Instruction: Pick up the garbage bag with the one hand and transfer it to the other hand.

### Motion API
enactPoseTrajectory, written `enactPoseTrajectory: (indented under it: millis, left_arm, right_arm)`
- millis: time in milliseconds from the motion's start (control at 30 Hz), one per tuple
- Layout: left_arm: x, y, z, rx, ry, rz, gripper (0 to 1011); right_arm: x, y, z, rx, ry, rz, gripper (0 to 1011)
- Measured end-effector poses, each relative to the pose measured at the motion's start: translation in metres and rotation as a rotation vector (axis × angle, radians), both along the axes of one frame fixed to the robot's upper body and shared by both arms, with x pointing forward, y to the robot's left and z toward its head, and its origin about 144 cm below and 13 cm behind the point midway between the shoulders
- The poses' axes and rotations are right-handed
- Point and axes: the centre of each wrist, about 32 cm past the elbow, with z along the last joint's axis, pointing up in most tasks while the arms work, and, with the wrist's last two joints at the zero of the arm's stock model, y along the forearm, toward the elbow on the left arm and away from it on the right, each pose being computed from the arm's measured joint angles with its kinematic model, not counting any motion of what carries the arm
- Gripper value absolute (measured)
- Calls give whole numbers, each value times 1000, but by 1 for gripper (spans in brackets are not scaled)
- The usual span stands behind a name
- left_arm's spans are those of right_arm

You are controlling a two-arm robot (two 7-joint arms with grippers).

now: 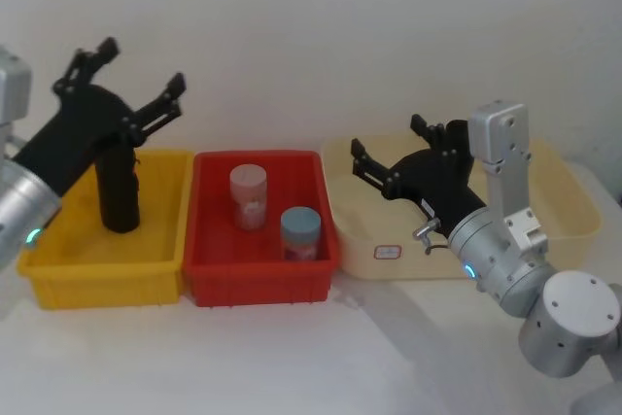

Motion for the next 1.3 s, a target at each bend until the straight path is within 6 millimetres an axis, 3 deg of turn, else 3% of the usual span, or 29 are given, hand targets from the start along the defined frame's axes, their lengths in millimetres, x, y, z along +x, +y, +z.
enactPoseTrajectory:
  millis: [567, 967, 1300]
  left_arm:
    - [-47, 40, 4, -19, -44, 247, 1000]
    - [-59, 49, 5, -21, -58, 304, 1000]
    - [-63, 53, 6, -22, -64, 325, 1000]
  right_arm:
    - [-9, 12, -7, -96, 45, 112, 1000]
    - [-3, 19, -22, -224, 100, 149, 1000]
    - [4, 22, -22, -258, 132, 153, 1000]
